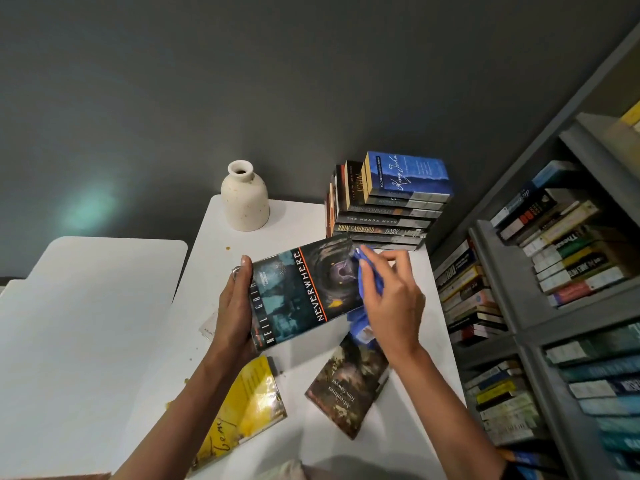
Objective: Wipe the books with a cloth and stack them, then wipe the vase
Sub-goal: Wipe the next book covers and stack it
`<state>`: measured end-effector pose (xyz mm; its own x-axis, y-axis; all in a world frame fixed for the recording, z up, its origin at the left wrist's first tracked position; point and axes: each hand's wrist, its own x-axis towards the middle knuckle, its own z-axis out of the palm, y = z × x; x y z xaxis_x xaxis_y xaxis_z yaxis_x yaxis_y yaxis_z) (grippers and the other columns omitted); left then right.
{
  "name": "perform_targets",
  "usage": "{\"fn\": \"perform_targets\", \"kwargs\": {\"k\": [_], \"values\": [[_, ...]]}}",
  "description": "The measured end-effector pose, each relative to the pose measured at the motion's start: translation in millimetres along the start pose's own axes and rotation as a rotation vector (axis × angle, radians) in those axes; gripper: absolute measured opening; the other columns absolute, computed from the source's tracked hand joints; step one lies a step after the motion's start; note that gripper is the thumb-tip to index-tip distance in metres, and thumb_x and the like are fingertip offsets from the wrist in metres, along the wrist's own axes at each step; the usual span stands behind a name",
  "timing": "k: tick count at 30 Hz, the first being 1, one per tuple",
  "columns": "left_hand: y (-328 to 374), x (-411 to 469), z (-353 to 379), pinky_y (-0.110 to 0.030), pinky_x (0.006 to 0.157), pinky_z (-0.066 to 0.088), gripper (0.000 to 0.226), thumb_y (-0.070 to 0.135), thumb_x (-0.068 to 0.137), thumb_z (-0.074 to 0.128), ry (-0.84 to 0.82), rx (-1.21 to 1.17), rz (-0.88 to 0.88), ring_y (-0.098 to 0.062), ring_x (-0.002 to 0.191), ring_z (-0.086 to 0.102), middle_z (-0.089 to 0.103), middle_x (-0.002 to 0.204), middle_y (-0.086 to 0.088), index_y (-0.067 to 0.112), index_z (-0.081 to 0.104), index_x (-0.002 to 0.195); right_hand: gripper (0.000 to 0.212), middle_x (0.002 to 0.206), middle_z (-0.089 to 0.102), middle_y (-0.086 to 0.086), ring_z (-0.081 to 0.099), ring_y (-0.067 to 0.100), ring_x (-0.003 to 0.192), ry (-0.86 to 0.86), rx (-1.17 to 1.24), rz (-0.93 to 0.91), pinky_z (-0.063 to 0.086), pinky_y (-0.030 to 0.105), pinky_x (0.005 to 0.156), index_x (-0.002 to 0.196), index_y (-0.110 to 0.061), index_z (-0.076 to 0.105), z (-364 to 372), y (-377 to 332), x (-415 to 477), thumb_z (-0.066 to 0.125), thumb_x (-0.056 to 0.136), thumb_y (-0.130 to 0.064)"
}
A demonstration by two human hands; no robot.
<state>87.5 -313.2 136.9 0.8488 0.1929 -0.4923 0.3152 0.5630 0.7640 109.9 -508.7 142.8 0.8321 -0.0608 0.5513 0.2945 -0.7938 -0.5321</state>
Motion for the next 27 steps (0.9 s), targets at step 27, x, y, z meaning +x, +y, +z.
{"fn": "perform_targets", "kwargs": {"k": [27], "values": [[4, 5, -3, -0.034, 0.055, 0.059, 0.055, 0.052, 0.096, 0.045, -0.047, -0.122, -0.071, -0.025, 0.073, 0.073, 0.074, 0.094, -0.014, 0.005, 0.061, 0.118, 0.031, 0.097, 0.053, -0.005, 0.058, 0.008, 0.087, -0.227, 0.28, 0.192, 0.055, 0.035, 0.076, 0.124, -0.028, 0.062, -3, 15, -1, 0.059, 0.094, -0.03]]}}
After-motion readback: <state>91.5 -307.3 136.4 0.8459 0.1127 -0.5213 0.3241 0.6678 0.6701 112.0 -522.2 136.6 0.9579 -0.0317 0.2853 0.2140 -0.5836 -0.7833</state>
